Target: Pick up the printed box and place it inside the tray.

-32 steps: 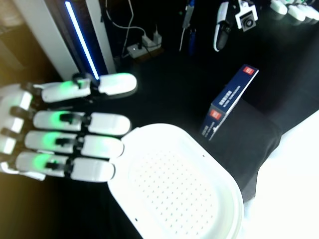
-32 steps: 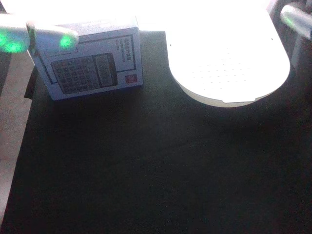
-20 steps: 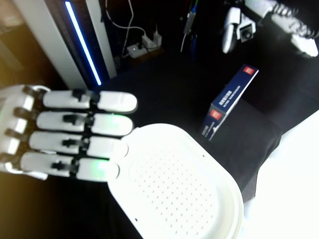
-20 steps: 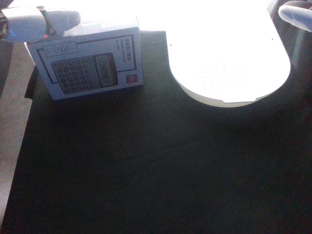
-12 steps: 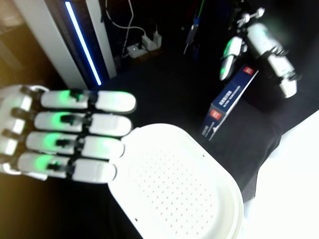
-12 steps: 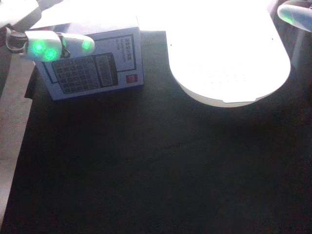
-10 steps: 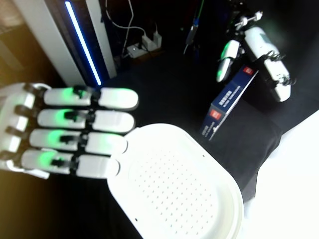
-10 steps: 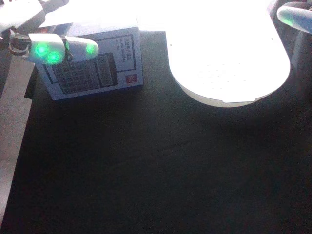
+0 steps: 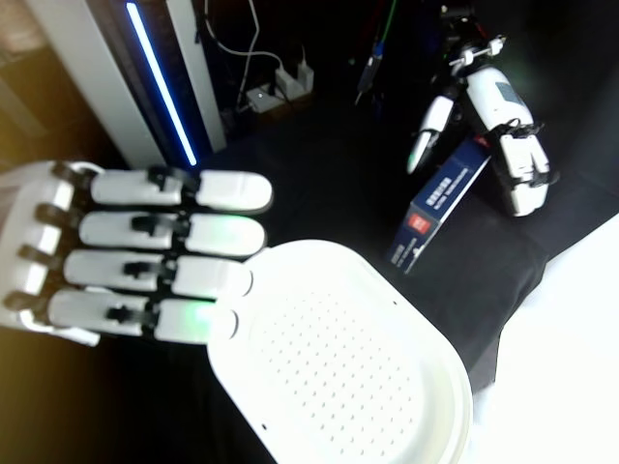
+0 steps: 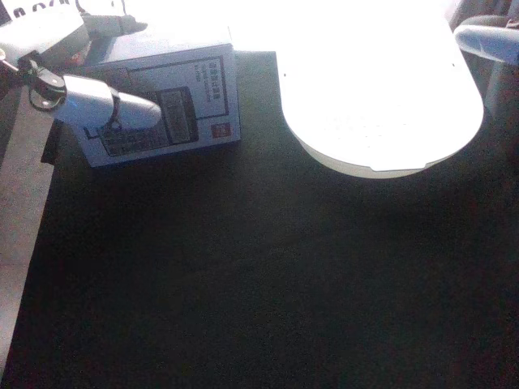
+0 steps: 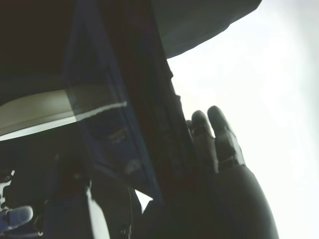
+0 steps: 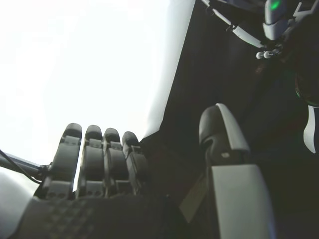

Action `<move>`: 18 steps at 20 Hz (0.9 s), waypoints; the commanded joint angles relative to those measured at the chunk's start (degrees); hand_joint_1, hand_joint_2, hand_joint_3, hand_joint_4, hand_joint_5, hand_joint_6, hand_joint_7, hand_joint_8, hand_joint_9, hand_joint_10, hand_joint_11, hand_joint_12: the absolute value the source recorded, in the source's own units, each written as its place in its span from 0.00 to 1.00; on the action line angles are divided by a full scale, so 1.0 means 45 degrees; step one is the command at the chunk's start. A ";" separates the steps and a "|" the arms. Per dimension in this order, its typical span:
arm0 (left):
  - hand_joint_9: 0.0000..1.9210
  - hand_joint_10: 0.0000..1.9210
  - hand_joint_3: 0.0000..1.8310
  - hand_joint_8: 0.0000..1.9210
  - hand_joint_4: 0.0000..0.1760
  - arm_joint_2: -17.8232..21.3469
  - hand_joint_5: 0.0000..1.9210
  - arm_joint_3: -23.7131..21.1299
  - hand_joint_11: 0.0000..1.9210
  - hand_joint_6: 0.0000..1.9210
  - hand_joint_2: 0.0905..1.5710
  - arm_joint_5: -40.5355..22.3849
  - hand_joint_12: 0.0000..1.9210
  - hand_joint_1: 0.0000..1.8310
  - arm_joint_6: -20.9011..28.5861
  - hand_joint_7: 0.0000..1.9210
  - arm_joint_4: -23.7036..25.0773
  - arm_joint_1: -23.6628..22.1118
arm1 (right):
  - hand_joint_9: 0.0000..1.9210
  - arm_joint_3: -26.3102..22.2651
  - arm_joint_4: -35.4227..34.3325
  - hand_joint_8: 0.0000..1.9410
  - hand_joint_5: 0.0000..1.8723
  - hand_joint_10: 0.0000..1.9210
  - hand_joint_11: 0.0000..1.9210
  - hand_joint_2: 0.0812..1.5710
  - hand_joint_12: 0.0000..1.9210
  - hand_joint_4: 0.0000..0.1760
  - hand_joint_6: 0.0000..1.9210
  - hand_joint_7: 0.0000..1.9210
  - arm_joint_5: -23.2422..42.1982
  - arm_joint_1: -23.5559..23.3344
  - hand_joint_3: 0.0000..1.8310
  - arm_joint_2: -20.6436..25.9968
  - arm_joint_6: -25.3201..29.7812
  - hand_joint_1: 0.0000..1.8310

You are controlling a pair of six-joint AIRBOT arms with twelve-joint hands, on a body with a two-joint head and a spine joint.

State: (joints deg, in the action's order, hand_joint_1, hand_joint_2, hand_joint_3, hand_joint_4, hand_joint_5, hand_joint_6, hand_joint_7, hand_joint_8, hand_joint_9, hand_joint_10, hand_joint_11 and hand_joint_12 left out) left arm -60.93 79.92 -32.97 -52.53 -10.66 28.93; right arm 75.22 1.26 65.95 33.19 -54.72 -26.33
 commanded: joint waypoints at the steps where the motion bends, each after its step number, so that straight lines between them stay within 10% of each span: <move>1: 0.43 0.01 0.00 0.01 0.00 -0.0072 0.41 0.0017 0.28 0.00 0.56 -0.0873 0.37 0.52 0.0360 0.44 0.0234 0.0023 | 0.02 0.0041 -0.0444 0.01 0.00 0.01 0.00 0.63 0.00 0.00 0.00 0.03 0.1606 -0.0286 0.00 0.0024 0.0067 0.49; 2: 0.48 0.01 0.00 0.01 0.00 -0.0074 0.46 0.0011 0.31 0.00 0.57 -0.0954 0.42 0.56 0.0598 0.49 0.0407 0.0023 | 0.03 0.0039 -0.0389 0.01 0.00 0.01 0.00 0.63 0.00 0.00 0.00 0.03 0.1612 -0.0370 0.00 -0.0004 0.0067 0.50; 4: 0.67 0.01 0.00 0.16 0.00 -0.0085 0.55 -0.0062 0.49 0.37 0.63 -0.1041 0.44 0.69 0.0648 0.69 0.0657 0.0018 | 0.02 0.0029 -0.0259 0.00 0.00 0.01 0.01 0.60 0.01 0.00 0.00 0.02 0.1611 -0.0499 0.00 -0.0047 0.0067 0.50; 6: 0.69 0.33 0.00 0.28 0.00 -0.0114 0.60 -0.0090 0.60 0.20 0.61 -0.1045 0.39 0.77 0.0648 0.65 0.0837 -0.0070 | 0.00 0.0031 -0.0170 0.00 0.00 0.00 0.00 0.58 0.00 0.00 0.00 0.02 0.1607 -0.0596 0.00 -0.0112 0.0067 0.50; 10: 0.78 0.03 0.00 0.34 0.00 -0.0402 0.58 0.0207 0.67 0.28 0.63 -0.0684 0.30 0.71 0.0647 0.67 0.1054 -0.0575 | 0.00 0.0024 -0.0018 0.00 0.00 0.00 0.00 0.52 0.00 0.50 0.00 0.03 0.1593 -0.0854 0.00 -0.0179 0.0072 0.48; 12: 0.80 0.02 0.00 0.47 0.00 -0.0492 0.58 0.0428 0.68 0.25 0.65 -0.0453 0.31 0.71 0.0647 0.61 0.1082 -0.0864 | 0.00 0.0020 0.0093 0.00 0.00 0.00 0.00 0.51 0.00 0.54 0.00 0.03 0.1581 -0.1012 0.00 -0.0256 0.0090 0.48; 18: 0.77 0.00 0.00 0.36 0.00 -0.0099 0.55 0.0340 0.61 0.34 0.64 -0.0306 0.38 0.71 0.0647 0.66 0.1893 -0.2663 | 0.00 0.0021 0.0177 0.00 0.00 0.00 0.00 0.45 0.00 0.85 0.00 0.03 0.1579 -0.1135 0.00 -0.0430 0.0092 0.46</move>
State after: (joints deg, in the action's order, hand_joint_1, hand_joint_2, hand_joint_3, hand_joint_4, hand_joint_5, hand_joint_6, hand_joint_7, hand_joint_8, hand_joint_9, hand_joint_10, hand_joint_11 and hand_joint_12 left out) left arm -61.98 81.38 -27.42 -49.89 -1.65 17.30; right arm 75.20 4.23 66.70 29.10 -57.06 -26.15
